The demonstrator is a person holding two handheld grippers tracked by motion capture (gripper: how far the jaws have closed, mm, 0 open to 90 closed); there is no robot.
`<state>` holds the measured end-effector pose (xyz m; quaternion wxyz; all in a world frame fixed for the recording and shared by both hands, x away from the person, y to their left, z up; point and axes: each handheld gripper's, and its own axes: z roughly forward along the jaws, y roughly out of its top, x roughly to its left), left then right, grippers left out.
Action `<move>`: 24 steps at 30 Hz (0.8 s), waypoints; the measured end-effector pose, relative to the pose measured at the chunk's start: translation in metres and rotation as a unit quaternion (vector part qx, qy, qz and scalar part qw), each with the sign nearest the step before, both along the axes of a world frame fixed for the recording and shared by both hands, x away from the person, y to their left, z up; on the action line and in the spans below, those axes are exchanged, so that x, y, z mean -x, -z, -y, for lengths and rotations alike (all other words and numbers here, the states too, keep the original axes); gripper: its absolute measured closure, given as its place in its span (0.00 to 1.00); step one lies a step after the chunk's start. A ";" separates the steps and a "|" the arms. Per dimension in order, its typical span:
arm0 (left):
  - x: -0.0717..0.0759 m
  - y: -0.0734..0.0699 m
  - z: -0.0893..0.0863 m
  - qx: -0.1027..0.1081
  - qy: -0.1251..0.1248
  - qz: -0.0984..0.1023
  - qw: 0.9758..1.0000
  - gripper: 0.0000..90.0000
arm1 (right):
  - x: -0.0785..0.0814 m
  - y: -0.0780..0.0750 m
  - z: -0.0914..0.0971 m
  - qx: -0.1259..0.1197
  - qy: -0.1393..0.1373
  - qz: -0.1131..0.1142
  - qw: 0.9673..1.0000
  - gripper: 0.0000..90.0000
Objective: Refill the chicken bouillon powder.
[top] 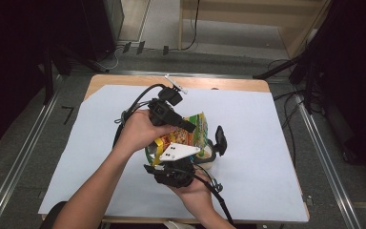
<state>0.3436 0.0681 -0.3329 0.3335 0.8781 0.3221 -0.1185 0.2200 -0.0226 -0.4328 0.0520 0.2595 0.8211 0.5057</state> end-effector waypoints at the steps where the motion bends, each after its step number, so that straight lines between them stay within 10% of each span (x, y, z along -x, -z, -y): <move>1: 0.000 0.000 0.000 0.000 0.000 0.000 1.000 0.90 | 0.000 0.000 0.000 -0.001 0.001 -0.001 1.000 0.77; 24: -0.001 0.001 -0.001 0.000 0.000 -0.004 1.000 0.90 | 0.002 -0.002 0.000 -0.004 -0.004 -0.003 1.000 0.77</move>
